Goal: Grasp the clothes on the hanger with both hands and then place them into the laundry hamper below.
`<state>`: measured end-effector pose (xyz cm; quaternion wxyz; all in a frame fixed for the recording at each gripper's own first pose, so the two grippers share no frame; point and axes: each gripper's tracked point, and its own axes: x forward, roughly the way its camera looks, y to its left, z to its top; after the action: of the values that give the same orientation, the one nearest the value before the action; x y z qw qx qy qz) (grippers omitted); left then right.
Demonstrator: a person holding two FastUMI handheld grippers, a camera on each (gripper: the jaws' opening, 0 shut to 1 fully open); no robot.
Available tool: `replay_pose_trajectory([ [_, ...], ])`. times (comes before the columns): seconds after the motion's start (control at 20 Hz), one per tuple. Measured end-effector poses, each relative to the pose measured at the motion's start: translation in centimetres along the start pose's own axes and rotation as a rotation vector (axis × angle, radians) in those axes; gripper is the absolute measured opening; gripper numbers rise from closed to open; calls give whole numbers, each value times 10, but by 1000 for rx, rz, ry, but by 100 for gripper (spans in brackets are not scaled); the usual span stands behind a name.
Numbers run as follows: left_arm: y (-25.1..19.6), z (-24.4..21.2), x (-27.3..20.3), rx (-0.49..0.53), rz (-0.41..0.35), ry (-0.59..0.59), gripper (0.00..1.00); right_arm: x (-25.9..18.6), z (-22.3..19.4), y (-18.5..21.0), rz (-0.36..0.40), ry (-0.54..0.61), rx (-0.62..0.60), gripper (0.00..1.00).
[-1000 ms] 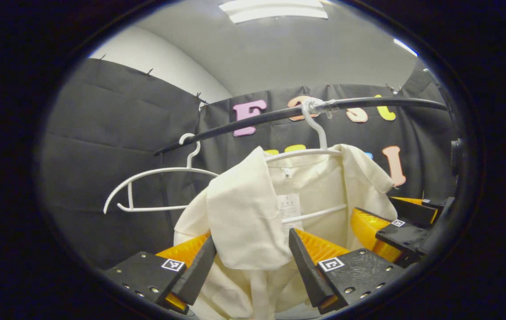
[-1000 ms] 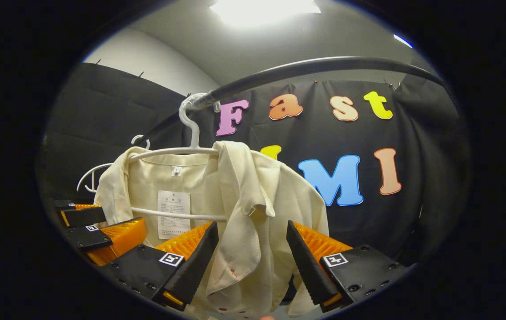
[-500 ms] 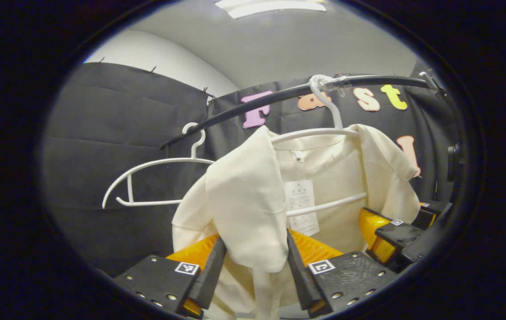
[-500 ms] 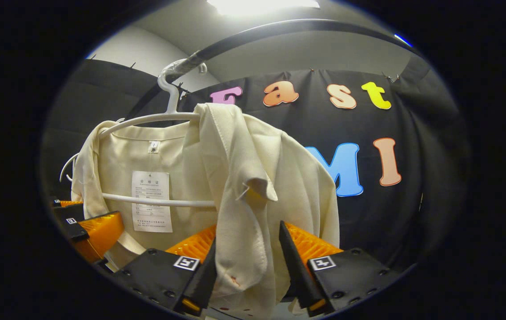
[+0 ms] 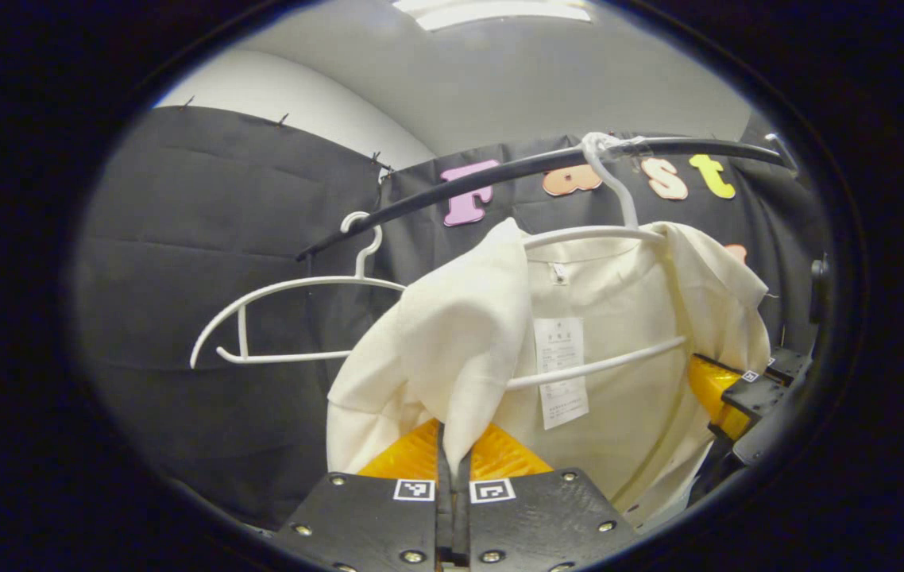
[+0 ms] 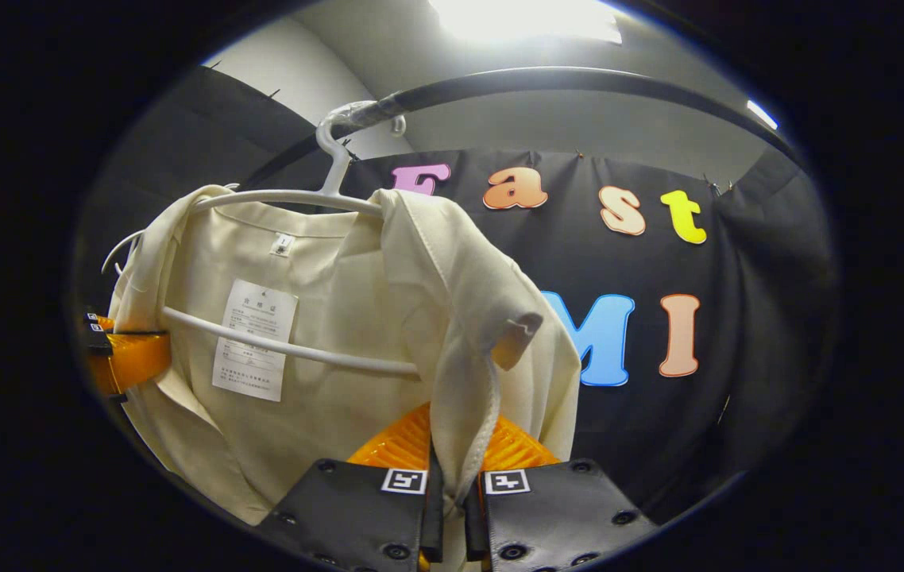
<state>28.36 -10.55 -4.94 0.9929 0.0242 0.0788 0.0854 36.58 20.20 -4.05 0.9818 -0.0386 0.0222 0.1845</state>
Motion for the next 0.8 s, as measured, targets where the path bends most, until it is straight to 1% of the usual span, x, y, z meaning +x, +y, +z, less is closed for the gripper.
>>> replay_pose_trajectory([
  [0.1,6,3,-3,6,2,-11,1,-1,5,-11,-35,-5,-8,12],
  [0.15,11,5,-6,14,10,-11,1,-1,6,-19,-65,-1,-17,12],
  [0.2,16,8,-8,18,18,-15,1,-6,13,-36,-130,-28,-8,12],
  [0.25,20,11,-9,21,23,-20,1,-2,18,-44,-139,-42,-1,12],
  [0.3,24,14,-10,24,27,-27,1,-5,19,-44,-145,-45,8,12],
  [0.45,36,23,-16,42,39,-47,1,1,32,-73,-200,-80,23,12],
  [0.55,41,27,-21,53,46,-47,1,3,34,-86,-225,-89,36,12],
  [0.7,46,32,-21,64,55,-43,1,13,37,-101,-248,-99,40,12],
  [0.8,51,35,-22,69,44,-29,1,16,39,-106,-256,-107,46,12],
])
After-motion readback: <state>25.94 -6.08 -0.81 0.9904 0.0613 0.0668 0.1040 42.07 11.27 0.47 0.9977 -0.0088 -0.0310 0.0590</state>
